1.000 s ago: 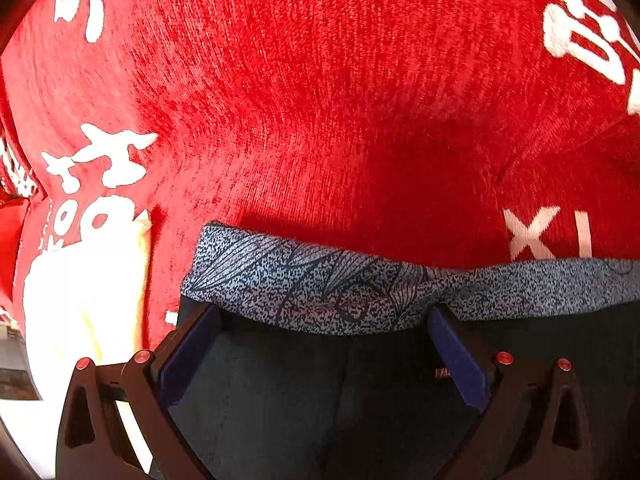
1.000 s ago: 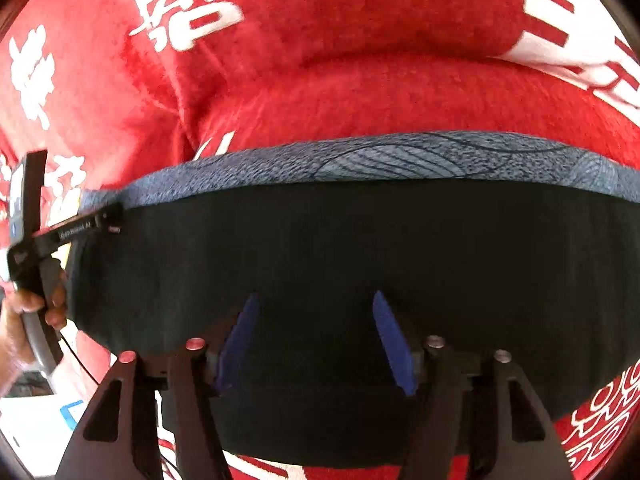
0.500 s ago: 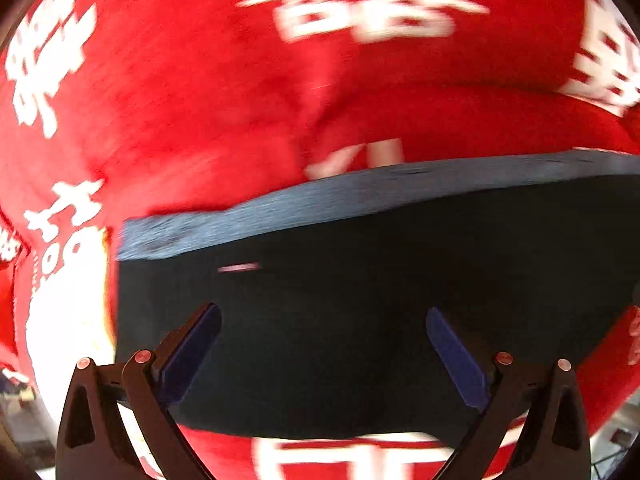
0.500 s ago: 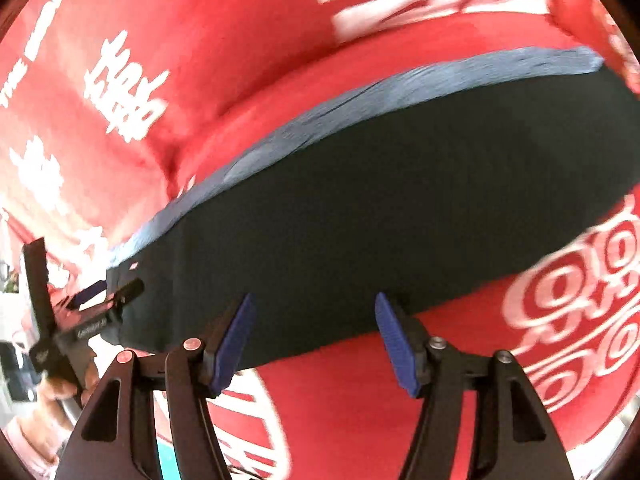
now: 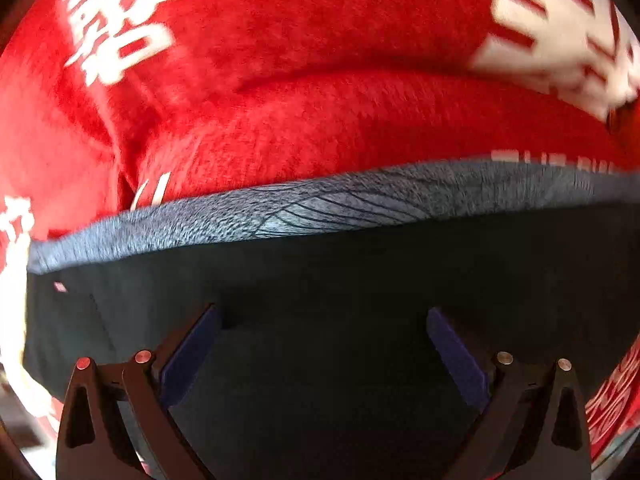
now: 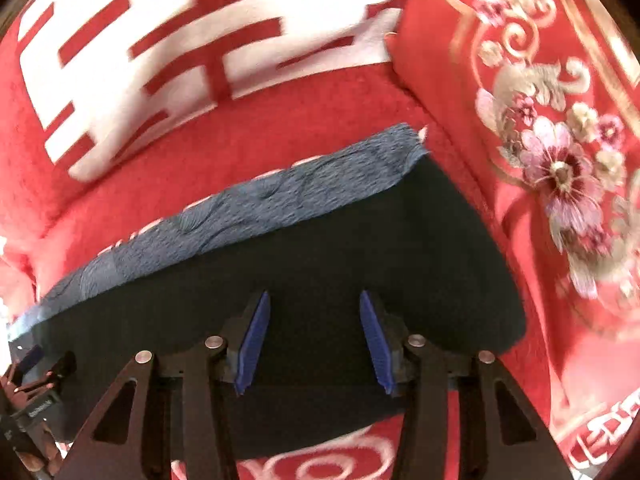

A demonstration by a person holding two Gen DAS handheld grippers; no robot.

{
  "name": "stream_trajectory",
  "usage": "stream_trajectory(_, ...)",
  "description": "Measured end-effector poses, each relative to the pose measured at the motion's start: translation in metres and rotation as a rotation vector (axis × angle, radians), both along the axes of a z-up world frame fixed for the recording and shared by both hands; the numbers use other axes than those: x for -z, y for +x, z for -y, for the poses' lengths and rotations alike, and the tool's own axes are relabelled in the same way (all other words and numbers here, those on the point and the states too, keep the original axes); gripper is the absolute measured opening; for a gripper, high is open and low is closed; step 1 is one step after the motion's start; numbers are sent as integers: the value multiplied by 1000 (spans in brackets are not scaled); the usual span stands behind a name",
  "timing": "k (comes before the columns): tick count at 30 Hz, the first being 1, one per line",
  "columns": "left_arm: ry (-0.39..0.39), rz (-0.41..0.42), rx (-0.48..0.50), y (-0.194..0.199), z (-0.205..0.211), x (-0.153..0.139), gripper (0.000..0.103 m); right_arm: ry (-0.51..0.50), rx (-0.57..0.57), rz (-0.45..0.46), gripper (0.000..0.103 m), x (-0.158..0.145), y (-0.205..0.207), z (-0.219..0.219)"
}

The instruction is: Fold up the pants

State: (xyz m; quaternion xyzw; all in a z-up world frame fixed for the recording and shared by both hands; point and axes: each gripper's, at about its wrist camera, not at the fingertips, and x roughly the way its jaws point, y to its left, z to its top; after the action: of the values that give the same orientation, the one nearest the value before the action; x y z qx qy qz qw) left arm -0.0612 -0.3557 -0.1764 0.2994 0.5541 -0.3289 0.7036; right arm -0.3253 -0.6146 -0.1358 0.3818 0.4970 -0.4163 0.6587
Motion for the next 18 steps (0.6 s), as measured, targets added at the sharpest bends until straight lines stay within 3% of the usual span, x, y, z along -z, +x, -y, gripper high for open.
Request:
stream_trajectory(3,-5,-30,-29,3,-3,1,103,11,-20,60,61,0,-2,5)
stream_trajectory(5,30,-15,-25,1,4,-1,103,27,-28,62,62,-4,0,5)
stream_trajectory(9,109,10,-7,-7,24,-14,103,135,83,263,62,-15,-33,-4)
stream_trajectory(14,45,-20,27,-35,46,-39,103,253,217,471,62,-11,-81,-31)
stream_trajectory(18,8,-14,73,-71,74,-45,103,255,248,479,62,-9,-100,-41)
